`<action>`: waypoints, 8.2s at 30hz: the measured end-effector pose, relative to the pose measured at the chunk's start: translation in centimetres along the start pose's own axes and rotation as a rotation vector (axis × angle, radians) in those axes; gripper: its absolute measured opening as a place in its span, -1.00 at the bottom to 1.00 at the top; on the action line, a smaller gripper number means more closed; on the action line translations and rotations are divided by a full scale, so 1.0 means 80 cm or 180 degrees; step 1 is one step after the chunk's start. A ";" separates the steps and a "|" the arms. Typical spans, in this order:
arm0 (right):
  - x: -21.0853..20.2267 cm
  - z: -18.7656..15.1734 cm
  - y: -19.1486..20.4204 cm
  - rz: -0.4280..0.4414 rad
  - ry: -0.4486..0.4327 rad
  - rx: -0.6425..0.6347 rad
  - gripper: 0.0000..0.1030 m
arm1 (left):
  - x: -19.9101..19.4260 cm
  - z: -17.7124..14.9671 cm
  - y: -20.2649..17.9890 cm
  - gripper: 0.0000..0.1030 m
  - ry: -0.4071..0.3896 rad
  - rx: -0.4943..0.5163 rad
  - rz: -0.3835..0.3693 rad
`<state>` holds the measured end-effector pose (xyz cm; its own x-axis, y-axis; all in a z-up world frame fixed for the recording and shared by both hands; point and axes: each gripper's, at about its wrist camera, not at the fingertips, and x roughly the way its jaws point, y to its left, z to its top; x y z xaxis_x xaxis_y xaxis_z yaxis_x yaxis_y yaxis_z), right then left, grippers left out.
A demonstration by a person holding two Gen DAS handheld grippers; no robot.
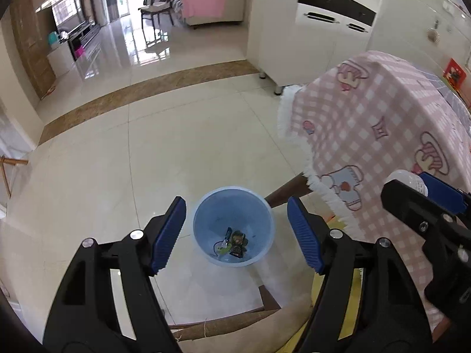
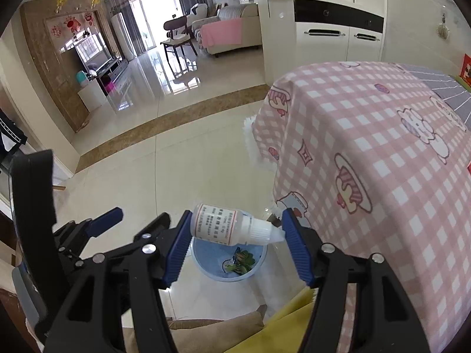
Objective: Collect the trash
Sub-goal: 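Carry the bottle and snack bag to the blue bin and release both, then move both open tools back over the table toward the remaining trash, then grasp the teal treat stick with the right tool while the left tool grasps the red wrapper, then carry the treat stick and red wrapper over the blue bin and open both tools, then move both open tools back over the table toward the remaining trash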
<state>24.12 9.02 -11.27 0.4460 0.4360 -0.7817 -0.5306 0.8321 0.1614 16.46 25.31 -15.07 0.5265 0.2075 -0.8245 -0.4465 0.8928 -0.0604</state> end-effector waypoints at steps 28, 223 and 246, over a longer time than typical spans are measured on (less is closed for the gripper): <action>0.027 0.005 0.013 0.0164 0.0139 -0.0179 0.62 | -0.022 -0.011 0.016 0.42 -0.0036 -0.0242 0.0408; 0.030 0.029 0.004 0.0237 0.0225 -0.0128 0.64 | -0.005 0.011 0.034 0.41 0.0111 -0.0035 0.0085; -0.155 0.004 -0.138 -0.0064 -0.0668 0.0613 0.64 | -0.106 0.038 -0.132 0.41 -0.0403 0.0799 -0.0795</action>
<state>24.67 -5.48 -3.21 0.6050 0.4635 -0.6474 -0.3824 0.8823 0.2744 18.94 15.33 -5.70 0.6890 0.0049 -0.7248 -0.1102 0.9891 -0.0981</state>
